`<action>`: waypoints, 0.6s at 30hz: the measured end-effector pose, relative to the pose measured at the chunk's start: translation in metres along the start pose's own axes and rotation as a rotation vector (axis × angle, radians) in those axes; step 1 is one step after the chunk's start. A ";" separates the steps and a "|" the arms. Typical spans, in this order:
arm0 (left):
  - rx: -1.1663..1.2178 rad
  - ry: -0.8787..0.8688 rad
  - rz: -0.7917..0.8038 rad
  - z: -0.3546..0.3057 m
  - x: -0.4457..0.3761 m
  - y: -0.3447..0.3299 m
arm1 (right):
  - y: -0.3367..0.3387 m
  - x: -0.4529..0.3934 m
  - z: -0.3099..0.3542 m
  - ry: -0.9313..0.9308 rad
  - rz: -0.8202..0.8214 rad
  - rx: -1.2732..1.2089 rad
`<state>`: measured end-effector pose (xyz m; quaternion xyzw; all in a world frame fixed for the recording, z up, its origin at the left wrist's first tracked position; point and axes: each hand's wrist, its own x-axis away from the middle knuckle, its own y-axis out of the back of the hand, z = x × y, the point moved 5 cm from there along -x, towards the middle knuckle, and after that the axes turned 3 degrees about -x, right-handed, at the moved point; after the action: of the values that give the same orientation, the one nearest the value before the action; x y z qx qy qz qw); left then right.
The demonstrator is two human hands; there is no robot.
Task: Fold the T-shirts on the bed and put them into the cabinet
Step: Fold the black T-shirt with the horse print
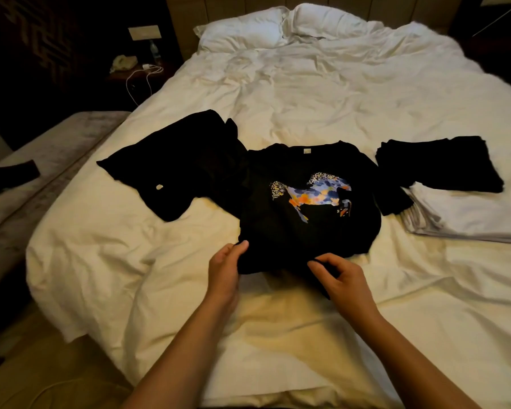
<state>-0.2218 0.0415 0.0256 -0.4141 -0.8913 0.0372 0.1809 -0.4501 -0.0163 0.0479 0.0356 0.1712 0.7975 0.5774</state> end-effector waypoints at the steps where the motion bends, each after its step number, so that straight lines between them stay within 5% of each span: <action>1: -0.023 -0.027 -0.007 -0.007 0.001 0.008 | -0.004 0.002 0.002 0.027 0.027 0.037; 6: -0.321 -0.184 -0.102 -0.030 0.007 0.059 | -0.035 0.013 0.029 0.267 0.249 0.295; 11: -0.678 -0.090 -0.117 0.003 0.005 0.102 | -0.073 0.020 0.013 0.263 0.556 0.744; 15: -0.687 -0.057 -0.136 0.007 -0.001 0.104 | -0.101 0.029 0.006 0.289 0.617 0.775; 18: -0.831 -0.220 -0.253 -0.014 0.007 0.101 | -0.103 0.031 0.014 0.237 0.597 0.673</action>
<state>-0.1480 0.1116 0.0189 -0.3329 -0.8883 -0.3023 -0.0937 -0.3633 0.0440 0.0247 0.1773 0.4673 0.8276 0.2554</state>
